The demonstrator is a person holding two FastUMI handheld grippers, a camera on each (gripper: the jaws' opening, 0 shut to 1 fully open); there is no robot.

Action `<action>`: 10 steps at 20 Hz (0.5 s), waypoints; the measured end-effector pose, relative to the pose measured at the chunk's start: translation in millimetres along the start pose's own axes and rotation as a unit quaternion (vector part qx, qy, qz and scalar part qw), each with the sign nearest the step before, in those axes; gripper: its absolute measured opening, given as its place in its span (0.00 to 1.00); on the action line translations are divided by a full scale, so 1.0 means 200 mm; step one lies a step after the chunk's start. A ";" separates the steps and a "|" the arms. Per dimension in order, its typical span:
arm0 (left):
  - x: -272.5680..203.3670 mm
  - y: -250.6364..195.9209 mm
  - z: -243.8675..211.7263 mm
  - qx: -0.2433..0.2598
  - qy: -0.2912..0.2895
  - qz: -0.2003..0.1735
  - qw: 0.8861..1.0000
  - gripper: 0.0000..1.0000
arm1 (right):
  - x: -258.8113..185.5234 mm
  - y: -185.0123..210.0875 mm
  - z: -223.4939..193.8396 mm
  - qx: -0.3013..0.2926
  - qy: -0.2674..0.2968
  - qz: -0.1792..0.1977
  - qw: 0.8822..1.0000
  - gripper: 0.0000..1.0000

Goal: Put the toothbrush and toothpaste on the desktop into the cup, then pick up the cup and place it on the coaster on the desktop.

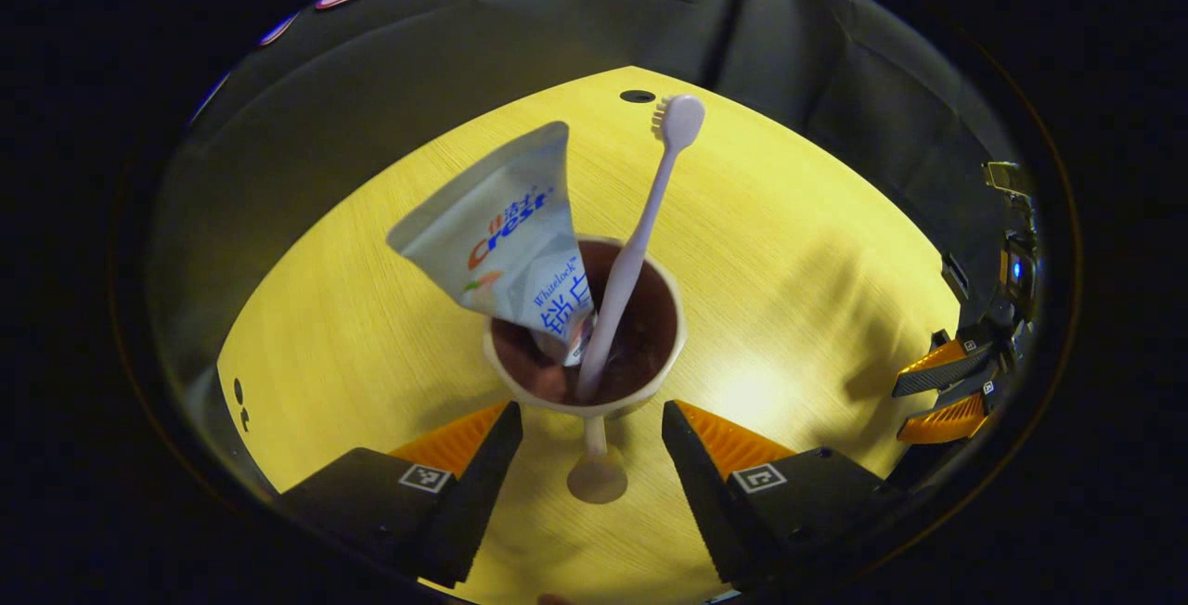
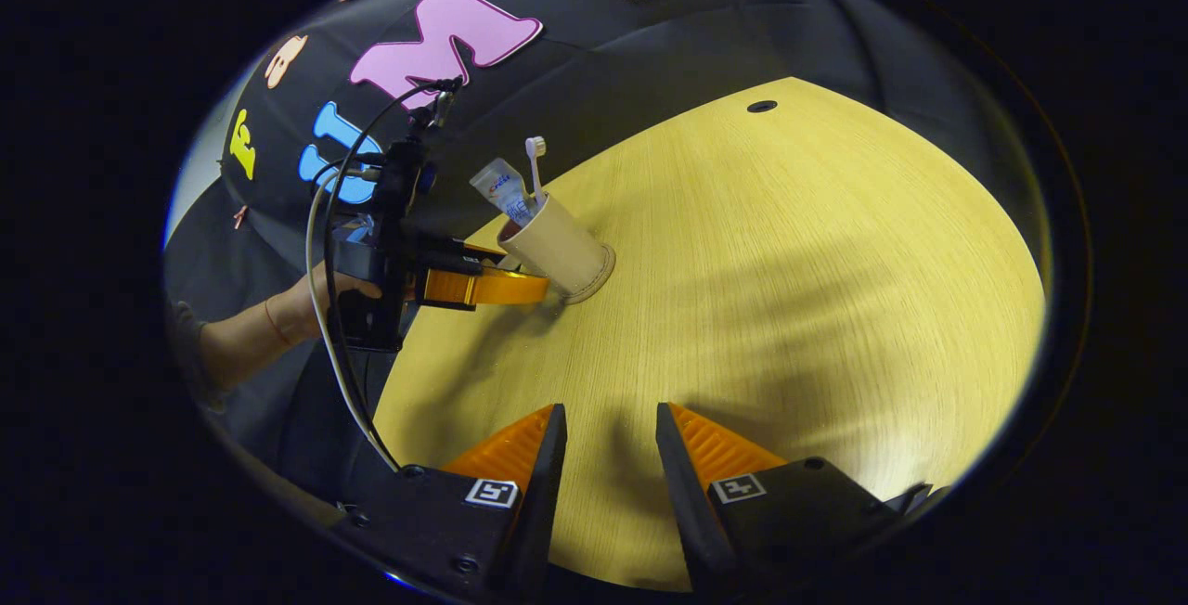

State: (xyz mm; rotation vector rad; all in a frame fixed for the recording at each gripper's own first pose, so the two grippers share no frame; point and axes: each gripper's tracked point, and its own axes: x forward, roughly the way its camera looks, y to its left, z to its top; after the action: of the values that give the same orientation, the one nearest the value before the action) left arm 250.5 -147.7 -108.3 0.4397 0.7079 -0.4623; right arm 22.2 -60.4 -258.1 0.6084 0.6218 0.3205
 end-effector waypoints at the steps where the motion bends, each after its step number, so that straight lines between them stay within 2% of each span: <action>1: -0.03 0.00 0.00 -0.005 -0.005 0.004 1.000 0.94 | 0.00 0.01 0.01 -0.002 -0.001 0.000 1.000 0.60; 6: -0.23 -0.03 -0.03 -0.026 -0.044 -0.012 0.999 0.93 | 0.01 0.08 0.06 -0.007 -0.005 0.004 1.000 0.61; 10: -0.42 -0.02 -0.07 -0.053 -0.090 0.000 0.995 0.93 | 0.01 0.18 0.09 -0.019 -0.008 0.007 1.000 0.60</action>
State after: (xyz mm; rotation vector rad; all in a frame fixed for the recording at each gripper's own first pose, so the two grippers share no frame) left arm 185.4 -122.6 -59.3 0.2944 0.5545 -0.4557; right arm 31.1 -39.6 -224.1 0.5784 0.5947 0.3406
